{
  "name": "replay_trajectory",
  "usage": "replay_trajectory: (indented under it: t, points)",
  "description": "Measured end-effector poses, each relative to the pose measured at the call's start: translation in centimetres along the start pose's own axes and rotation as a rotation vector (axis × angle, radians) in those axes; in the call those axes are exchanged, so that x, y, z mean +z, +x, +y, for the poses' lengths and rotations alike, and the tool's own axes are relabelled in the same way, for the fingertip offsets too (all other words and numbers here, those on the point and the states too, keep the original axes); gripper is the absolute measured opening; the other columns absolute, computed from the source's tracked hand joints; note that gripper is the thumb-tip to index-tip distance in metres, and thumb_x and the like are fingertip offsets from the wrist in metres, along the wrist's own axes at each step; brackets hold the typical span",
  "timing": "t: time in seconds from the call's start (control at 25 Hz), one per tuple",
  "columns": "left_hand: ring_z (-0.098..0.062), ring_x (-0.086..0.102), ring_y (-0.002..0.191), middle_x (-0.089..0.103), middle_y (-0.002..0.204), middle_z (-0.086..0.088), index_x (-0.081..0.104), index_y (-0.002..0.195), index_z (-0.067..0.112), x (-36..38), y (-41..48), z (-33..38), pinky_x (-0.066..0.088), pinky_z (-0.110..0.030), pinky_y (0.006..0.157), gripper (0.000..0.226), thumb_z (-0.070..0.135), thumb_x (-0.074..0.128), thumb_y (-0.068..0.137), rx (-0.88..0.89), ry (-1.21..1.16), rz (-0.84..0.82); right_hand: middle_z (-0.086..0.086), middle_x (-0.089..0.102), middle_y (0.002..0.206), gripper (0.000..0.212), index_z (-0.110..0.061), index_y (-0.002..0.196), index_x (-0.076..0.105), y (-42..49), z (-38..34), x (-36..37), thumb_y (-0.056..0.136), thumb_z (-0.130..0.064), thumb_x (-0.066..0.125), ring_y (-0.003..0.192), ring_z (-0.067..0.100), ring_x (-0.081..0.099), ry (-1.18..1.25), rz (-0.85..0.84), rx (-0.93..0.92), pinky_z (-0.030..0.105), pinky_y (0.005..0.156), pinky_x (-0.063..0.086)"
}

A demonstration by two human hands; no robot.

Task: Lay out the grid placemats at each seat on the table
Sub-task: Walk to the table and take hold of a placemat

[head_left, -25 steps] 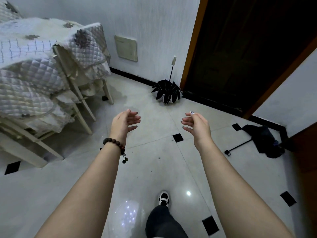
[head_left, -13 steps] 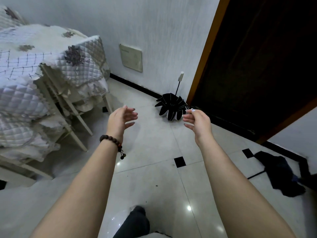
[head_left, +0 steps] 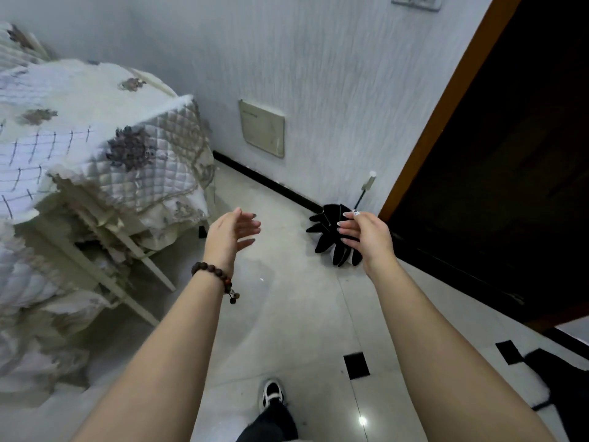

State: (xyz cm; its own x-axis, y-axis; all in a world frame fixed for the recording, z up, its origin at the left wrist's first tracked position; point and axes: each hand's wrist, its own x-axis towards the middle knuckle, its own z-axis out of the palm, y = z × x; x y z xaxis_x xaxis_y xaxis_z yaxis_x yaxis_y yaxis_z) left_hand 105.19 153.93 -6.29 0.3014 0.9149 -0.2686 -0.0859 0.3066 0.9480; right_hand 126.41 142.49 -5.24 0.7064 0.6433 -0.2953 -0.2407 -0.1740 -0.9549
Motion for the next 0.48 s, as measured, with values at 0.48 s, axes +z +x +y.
replay_trajectory:
  t: [0.48]
  points:
    - [-0.022, 0.065, 0.082, 0.068, 0.086, -0.009, 0.063, 0.084, 0.011, 6.1, 22.6, 6.3, 0.05, -0.034, 0.076, 0.032, 0.029, 0.04, 0.098, 0.007, -0.009, 0.031, 0.007, 0.066, 0.08, 0.019, -0.011, 0.088, 0.064, 22.9, -6.7, 7.9, 0.093, -0.017, 0.046, 0.08, 0.021, 0.064, 0.032, -0.049, 0.01, 0.034, 0.076, 0.051]
